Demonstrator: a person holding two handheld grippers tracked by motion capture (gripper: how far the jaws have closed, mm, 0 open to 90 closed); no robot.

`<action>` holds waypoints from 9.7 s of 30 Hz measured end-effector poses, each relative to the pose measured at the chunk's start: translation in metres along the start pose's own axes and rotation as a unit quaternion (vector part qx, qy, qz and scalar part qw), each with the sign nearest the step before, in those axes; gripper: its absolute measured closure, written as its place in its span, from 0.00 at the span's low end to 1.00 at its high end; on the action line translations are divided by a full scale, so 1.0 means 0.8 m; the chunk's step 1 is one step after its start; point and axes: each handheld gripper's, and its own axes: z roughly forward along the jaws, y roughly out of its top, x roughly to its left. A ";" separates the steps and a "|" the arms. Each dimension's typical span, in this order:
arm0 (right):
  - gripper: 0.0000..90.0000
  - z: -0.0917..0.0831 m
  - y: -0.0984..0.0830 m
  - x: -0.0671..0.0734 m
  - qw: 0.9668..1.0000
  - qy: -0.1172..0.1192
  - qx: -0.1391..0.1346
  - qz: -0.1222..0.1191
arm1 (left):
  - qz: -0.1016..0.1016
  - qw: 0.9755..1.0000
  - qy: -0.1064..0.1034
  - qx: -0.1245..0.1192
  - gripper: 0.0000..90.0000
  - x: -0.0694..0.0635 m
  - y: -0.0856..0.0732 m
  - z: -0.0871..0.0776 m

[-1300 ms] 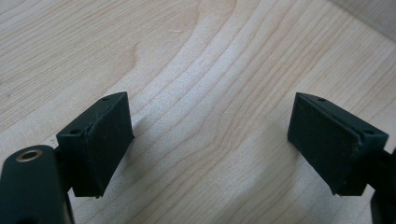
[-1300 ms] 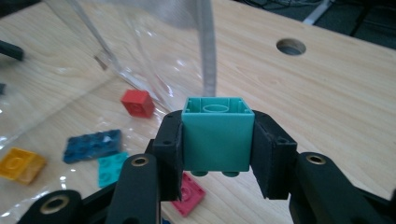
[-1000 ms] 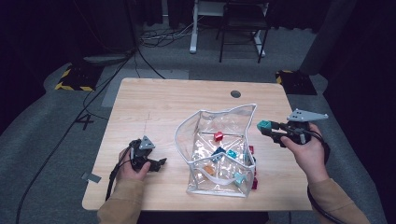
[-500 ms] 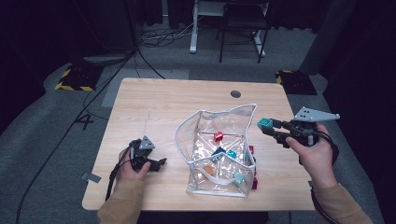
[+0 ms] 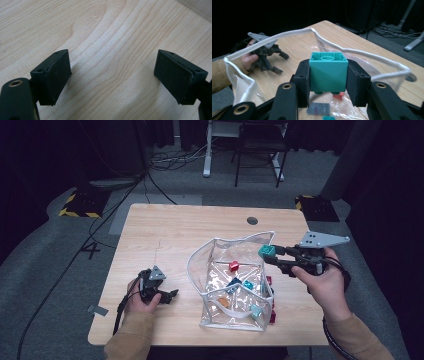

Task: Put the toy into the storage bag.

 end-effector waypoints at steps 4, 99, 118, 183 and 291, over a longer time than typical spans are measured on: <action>0.66 0.010 0.008 0.008 1.000 0.012 0.000 -0.005 | 0.000 1.000 0.000 0.000 0.16 0.000 0.000 0.000; 0.45 0.000 -0.022 -0.009 1.000 -0.012 0.017 0.018 | 0.001 1.000 0.001 0.000 0.16 0.000 0.000 0.000; 0.43 -0.001 -0.080 -0.055 0.994 -0.068 0.058 0.055 | 0.001 1.000 0.002 -0.001 0.16 0.000 0.000 0.000; 0.66 0.062 -0.154 -0.093 0.987 -0.084 0.126 0.057 | 0.001 1.000 0.001 -0.001 0.16 0.000 0.000 0.000; 0.46 0.109 -0.010 0.046 0.994 0.085 0.063 -0.011 | 0.001 1.000 0.001 0.000 0.16 0.000 0.000 0.000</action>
